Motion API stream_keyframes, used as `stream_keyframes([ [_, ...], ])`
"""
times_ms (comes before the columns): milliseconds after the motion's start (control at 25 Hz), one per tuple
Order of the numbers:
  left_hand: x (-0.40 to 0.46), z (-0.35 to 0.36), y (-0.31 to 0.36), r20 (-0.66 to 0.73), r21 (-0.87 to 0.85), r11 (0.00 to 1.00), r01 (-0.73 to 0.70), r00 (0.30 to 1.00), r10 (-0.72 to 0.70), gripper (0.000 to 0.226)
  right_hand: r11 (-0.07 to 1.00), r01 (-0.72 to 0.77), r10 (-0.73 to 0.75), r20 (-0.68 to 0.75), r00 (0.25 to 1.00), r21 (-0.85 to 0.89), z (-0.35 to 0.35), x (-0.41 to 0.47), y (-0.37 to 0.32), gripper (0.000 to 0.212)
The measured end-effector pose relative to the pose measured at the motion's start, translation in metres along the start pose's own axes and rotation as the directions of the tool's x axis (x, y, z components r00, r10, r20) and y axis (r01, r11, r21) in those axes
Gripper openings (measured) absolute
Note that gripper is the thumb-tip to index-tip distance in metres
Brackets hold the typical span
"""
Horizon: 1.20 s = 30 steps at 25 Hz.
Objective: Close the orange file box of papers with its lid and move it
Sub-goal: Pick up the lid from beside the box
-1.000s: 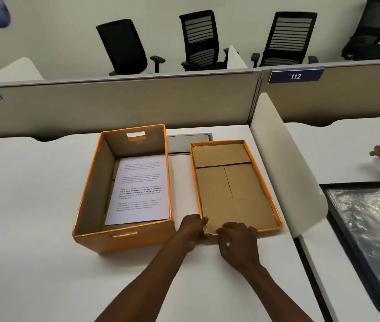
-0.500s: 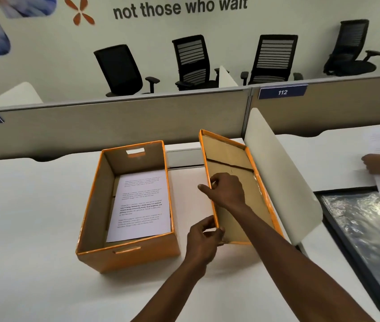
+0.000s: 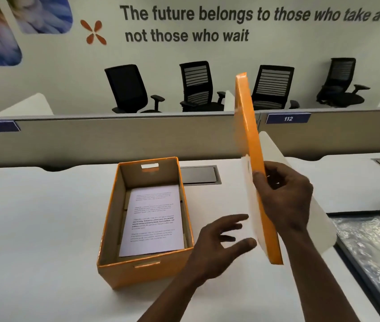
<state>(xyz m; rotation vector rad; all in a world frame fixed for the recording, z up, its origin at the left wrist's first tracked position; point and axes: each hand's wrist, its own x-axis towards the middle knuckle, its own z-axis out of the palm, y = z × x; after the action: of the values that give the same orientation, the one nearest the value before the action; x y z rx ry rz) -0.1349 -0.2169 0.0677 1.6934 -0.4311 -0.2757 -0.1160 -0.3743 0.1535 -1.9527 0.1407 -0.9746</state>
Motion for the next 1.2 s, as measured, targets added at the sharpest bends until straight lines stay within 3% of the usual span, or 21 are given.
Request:
stream_keyframes([
  [120, 0.009, -0.037, 0.002, -0.094, -0.083, 0.996, 0.028, 0.995, -0.036, 0.048, 0.970, -0.033, 0.010, 0.098, 0.995, 0.242, -0.016, 0.008, -0.048, 0.016],
  [280, 0.022, -0.076, 0.001, -0.120, -0.113, 0.982, 0.150, 0.979, -0.163, 0.084, 0.874, -0.184, 0.077, 0.246, 0.966, 0.450, -0.016, 0.013, -0.091, 0.022],
  [360, 0.021, -0.095, 0.004, -0.137, -0.229, 0.964, 0.133, 0.976, -0.168, 0.105, 0.839, -0.215, 0.067, 0.297, 0.952, 0.500, -0.013, 0.012, -0.100, 0.022],
  [480, 0.013, -0.129, 0.001, -0.240, -0.323, 0.946, 0.023, 0.965, -0.105, 0.094, 0.783, -0.253, 0.070, 0.324, 0.944, 0.568, -0.005, 0.014, -0.104, 0.026],
  [640, -0.018, -0.173, -0.007, -0.410, -0.323, 0.945, -0.044, 0.907, -0.098, 0.053, 0.838, -0.270, 0.170, 0.244, 0.955, 0.473, 0.026, 0.010, -0.087, 0.046],
  [720, -0.033, -0.187, -0.017, -0.507, -0.290, 0.957, 0.002, 0.848, -0.156, 0.048, 0.863, -0.306, 0.207, 0.272, 0.940, 0.401, 0.048, -0.001, -0.068, 0.046],
  [1000, -0.076, -0.207, -0.061, -0.665, -0.156, 0.966, 0.205, 0.701, -0.256, 0.064, 0.825, -0.520, 0.274, 0.649, 0.710, 0.221, 0.121, -0.052, 0.006, 0.059],
  [1080, -0.081, -0.212, -0.069, -0.678, -0.141, 0.956, 0.258, 0.678, -0.283, 0.059, 0.822, -0.547, 0.308, 0.683, 0.662, 0.160, 0.135, -0.068, 0.025, 0.062],
  [1200, -0.085, -0.216, -0.076, -0.673, -0.124, 0.945, 0.303, 0.674, -0.304, 0.068, 0.843, -0.533, 0.354, 0.674, 0.648, 0.069, 0.149, -0.088, 0.049, 0.064],
])
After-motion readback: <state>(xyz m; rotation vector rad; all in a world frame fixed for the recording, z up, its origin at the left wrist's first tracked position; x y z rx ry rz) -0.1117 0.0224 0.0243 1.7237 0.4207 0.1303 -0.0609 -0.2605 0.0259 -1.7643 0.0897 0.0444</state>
